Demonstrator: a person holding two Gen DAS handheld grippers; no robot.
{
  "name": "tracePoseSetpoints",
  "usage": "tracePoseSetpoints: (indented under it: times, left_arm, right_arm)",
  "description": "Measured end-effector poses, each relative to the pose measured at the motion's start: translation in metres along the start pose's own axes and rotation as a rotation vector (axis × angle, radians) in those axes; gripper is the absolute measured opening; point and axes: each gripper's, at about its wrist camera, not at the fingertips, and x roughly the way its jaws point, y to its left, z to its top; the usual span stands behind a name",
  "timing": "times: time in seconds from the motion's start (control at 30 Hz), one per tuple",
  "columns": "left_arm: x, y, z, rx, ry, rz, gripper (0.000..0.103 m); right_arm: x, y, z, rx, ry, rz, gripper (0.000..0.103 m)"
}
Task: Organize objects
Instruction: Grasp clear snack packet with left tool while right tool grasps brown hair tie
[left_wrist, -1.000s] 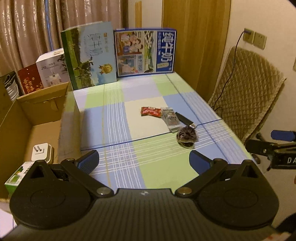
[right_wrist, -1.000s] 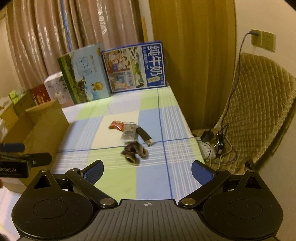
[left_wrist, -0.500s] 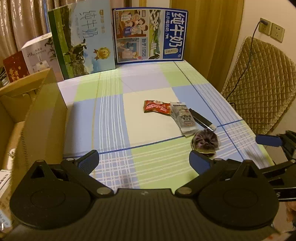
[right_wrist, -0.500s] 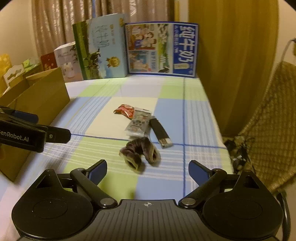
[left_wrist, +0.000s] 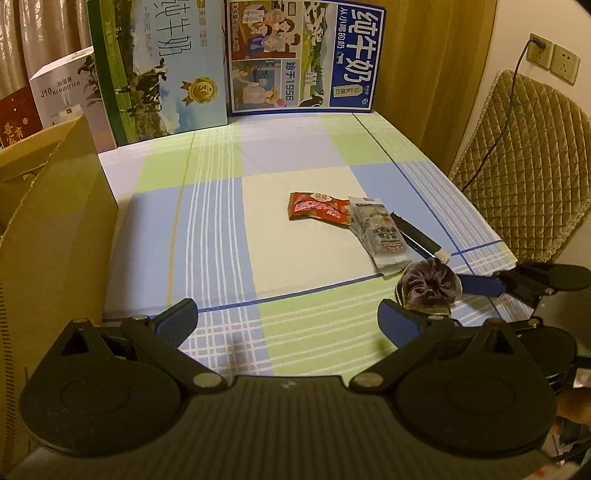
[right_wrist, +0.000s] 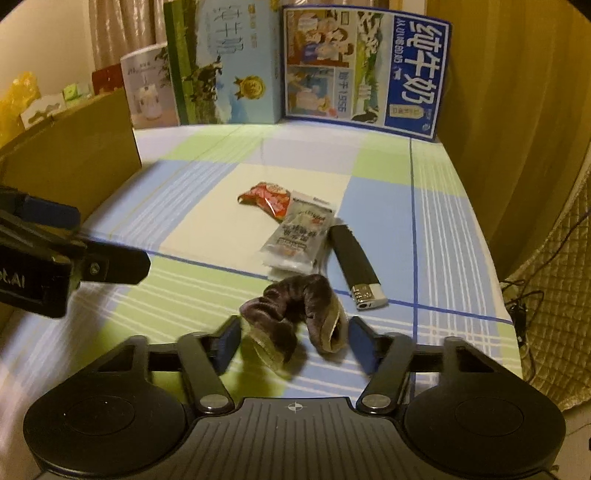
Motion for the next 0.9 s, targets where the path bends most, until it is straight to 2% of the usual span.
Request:
tracePoseSetpoints:
  times: [0.03, 0.07, 0.17, 0.43, 0.63, 0.9]
  left_arm:
    - [0.001, 0.0, 0.001, -0.001, -0.001, -0.003, 0.102]
    - [0.002, -0.001, 0.001, 0.001, -0.002, -0.006, 0.102]
    - [0.007, -0.005, 0.003, 0.007, -0.005, -0.018, 0.102]
    - [0.023, -0.02, 0.011, 0.027, -0.021, -0.049, 0.102]
    - [0.041, -0.03, 0.024, 0.009, -0.044, -0.101, 0.099]
    - [0.078, -0.051, 0.043, -0.018, -0.031, -0.172, 0.074]
  right_arm:
    - [0.0, 0.0, 0.0, -0.001, 0.006, -0.011, 0.035]
    - [-0.001, -0.002, 0.0, 0.008, 0.005, -0.021, 0.028]
    - [-0.008, -0.014, 0.002, 0.087, -0.014, -0.025, 0.018]
    - [-0.026, -0.038, 0.011, 0.205, -0.083, -0.074, 0.015]
    - [-0.029, -0.045, 0.012, 0.217, -0.099, -0.101, 0.015]
    - [-0.026, -0.056, 0.008, 0.248, -0.076, -0.162, 0.015]
